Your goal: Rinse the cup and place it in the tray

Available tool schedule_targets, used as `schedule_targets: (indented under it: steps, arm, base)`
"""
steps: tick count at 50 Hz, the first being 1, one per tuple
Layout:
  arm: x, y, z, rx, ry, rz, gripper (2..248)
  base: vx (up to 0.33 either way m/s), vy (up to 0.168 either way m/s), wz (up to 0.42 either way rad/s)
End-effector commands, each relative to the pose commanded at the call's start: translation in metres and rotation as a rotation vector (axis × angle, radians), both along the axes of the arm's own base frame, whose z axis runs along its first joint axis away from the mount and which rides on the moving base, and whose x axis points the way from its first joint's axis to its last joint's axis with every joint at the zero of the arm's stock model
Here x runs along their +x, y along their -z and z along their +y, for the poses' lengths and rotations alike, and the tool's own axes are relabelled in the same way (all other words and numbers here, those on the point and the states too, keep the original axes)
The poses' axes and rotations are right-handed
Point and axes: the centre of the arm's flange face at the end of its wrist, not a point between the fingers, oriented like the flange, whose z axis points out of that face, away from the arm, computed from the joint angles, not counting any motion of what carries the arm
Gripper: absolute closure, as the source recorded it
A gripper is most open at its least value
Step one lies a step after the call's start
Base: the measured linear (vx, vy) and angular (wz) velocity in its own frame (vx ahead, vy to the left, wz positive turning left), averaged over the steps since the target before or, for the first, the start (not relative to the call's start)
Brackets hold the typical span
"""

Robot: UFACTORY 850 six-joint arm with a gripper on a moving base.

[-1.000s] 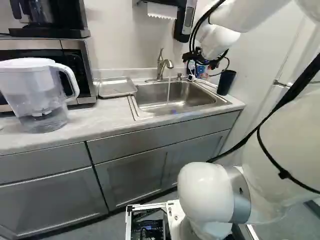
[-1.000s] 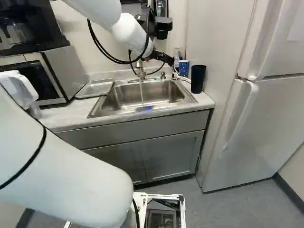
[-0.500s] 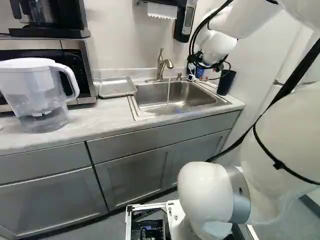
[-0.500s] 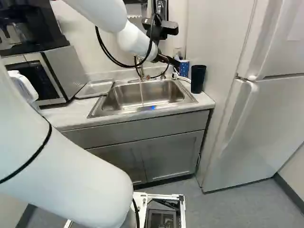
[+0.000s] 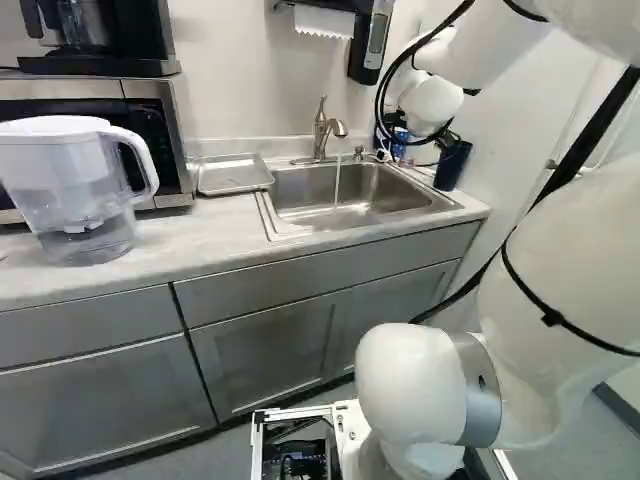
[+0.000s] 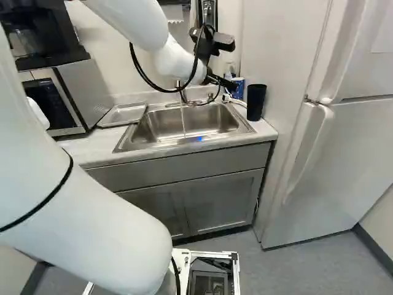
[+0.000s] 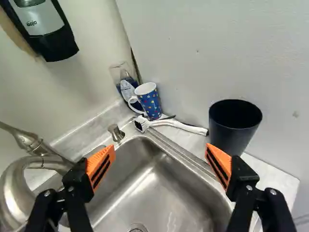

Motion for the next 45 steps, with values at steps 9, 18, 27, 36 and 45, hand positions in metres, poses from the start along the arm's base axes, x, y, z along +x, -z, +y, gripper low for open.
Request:
schedule_targets:
  steps: [9,18,27,36,45]
  arm:
    - [0.002,0.008,-0.004,0.008,0.045,-0.013,3]
    - [0.004,0.015,-0.007,0.007,0.085,-0.017,3]
    - [0.007,0.023,-0.011,-0.04,0.107,0.007,3]
    - [0.009,0.031,-0.015,-0.039,0.149,0.002,3]
    - [0.012,0.039,-0.018,-0.04,0.191,-0.002,3]
  base:
    - [0.0,0.0,0.0]
    - [0.0,0.0,0.0]
    - [0.0,0.0,0.0]
    - [0.0,0.0,0.0]
    - [0.0,0.0,0.0]
